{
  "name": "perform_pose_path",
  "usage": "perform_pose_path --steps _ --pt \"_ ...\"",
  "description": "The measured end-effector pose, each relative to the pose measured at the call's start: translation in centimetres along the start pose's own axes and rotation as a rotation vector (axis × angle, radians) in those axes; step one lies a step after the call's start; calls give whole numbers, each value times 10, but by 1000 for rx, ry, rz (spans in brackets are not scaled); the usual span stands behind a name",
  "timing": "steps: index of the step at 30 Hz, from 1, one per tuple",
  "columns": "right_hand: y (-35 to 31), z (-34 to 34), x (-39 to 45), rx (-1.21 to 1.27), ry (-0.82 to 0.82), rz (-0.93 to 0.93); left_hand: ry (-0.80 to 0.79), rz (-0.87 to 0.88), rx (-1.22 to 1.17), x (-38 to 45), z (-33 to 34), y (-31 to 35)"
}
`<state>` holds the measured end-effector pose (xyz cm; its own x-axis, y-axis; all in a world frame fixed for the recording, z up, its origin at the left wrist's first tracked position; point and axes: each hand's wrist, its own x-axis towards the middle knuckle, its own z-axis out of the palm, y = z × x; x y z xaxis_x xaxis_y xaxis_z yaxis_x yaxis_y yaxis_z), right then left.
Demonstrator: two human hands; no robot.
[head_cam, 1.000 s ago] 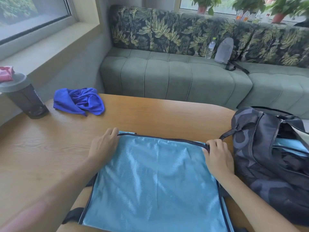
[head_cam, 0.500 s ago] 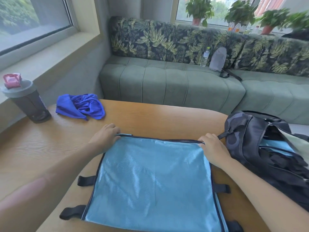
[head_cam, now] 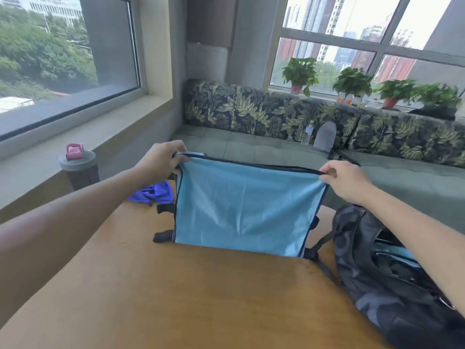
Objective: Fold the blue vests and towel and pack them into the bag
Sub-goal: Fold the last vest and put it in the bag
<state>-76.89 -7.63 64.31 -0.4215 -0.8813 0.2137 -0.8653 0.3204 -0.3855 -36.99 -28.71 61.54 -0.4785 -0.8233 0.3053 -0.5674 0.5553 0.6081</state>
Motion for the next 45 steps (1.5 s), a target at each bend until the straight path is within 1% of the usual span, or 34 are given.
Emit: perform_pose_path --steps 3,6,9,11,13,16,18,20,22,23,24,27,30,32,34,36,38,41,42,45 --pt "-5 -19 7 24 109 -21 102 71 -24 2 -18 15" --pt "-3 -19 -5 50 222 -38 172 150 -28 -15 -19 21" --pt "1 3 -39 173 230 -12 194 240 23 -46 -2 3" --pt "7 31 -70 274 221 1 166 266 30 -74 17 -19" --pt "21 66 -105 223 221 -35 114 315 68 -112 41 -43" --pt "45 124 -171 179 125 -59 4 364 209 -178 80 -83" --pt "62 161 -216 142 60 -40 -93 373 223 -221 104 -108" --pt "76 193 -255 92 25 -11 -145 395 197 -258 119 -121" --pt "87 219 -283 14 49 -122 -140 427 208 -284 125 -122" --pt "91 226 -293 -46 91 -182 -142 430 203 -291 125 -120" --pt "92 229 -300 -91 113 -188 -150 431 193 -295 123 -116" --pt "86 221 -312 -177 122 -98 -198 419 187 -290 118 -109" --pt "73 215 -319 -233 150 -157 -168 336 188 -262 119 -106" --pt "64 218 -321 -190 142 -194 -149 279 192 -237 125 -105" --pt "55 224 -324 -115 95 -240 -157 237 244 -210 133 -109" --pt "51 230 -327 -85 16 -250 -217 229 339 -185 140 -113" --pt "50 230 -327 -116 -26 -245 -288 213 422 -168 144 -121" --pt "53 220 -319 -175 -50 -219 -391 161 489 -159 146 -137" --pt "55 215 -313 -183 -53 -201 -408 157 504 -160 145 -139" --pt "63 200 -286 -196 -121 -110 -424 222 538 -173 133 -133"
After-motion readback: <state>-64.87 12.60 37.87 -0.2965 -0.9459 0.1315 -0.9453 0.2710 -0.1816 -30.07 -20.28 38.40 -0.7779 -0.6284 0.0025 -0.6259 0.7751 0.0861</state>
